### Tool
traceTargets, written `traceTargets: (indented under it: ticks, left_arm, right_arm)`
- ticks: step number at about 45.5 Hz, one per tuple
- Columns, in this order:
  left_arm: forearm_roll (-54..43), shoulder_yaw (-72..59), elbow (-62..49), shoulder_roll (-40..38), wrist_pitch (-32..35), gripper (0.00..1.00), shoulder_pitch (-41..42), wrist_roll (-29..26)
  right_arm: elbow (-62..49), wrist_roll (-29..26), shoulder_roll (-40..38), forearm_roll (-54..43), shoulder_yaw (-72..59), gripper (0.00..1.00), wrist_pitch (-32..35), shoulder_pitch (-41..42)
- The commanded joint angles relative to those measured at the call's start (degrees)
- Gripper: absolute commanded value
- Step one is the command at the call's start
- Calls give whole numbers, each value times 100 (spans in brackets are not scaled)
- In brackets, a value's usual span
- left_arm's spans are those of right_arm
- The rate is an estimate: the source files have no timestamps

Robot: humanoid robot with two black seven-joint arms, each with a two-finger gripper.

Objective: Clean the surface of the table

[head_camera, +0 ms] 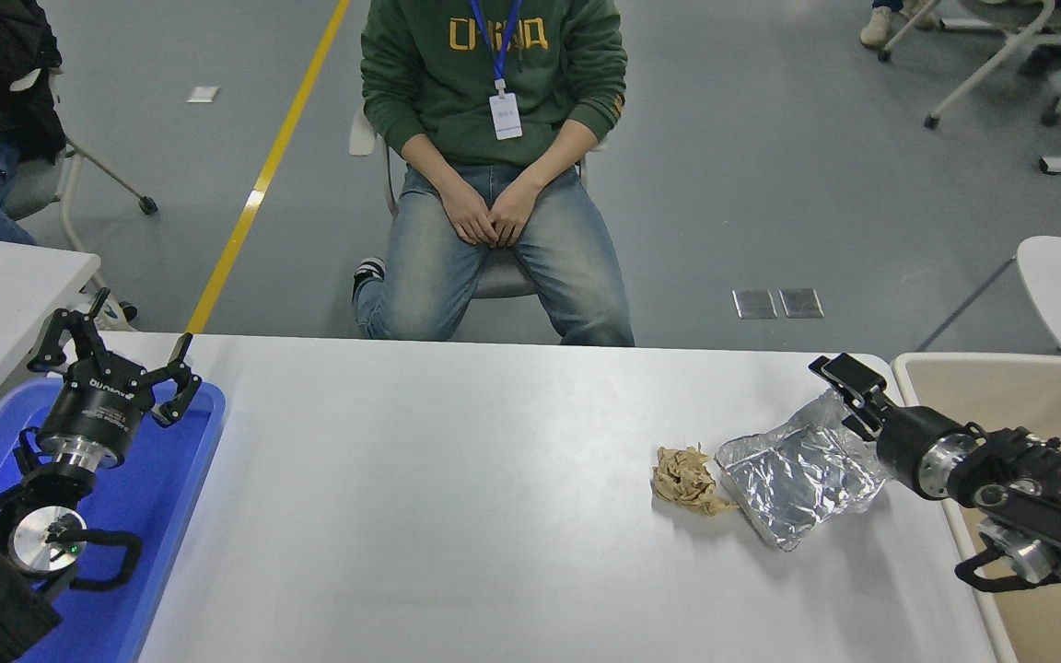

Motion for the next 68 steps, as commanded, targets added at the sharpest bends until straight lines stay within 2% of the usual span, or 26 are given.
traceTargets:
  ticks: [1,10,18,25,29,38,54,60,68]
  left_arm:
    - [0,0,0,0,0,100,0,0]
    - [0,0,0,0,0,100,0,0]
    - [0,0,0,0,0,100,0,0]
    - [0,0,0,0,0,100,0,0]
    - [0,0,0,0,0,100,0,0]
    - [0,0,0,0,0,100,0,0]
    - [0,0,0,0,0,100,0,0]
    - [0,0,0,0,0,100,0,0]
    - [0,0,0,0,0,100,0,0]
  right_arm:
    - [551,-760,-756,-52,-1118,100,419,670]
    - [780,-1824,-862,-9,-1364,100,692,714]
    - [789,-2176,-643,316,-1374,100,692,644]
    - [780,-2273,-282,1291,-1321,100,692,697]
    - [736,-2308,-1,1538,-1312,100,657,705]
    - [473,-2325,491,1635,-1294,100,587,679]
    - [-388,-2325,764,1741,-1286,100,639,705]
    - [-714,-2325,1098,1741,-1286,100,692,714]
    - [-811,-2325,1212,1732,-1294,93,701,714]
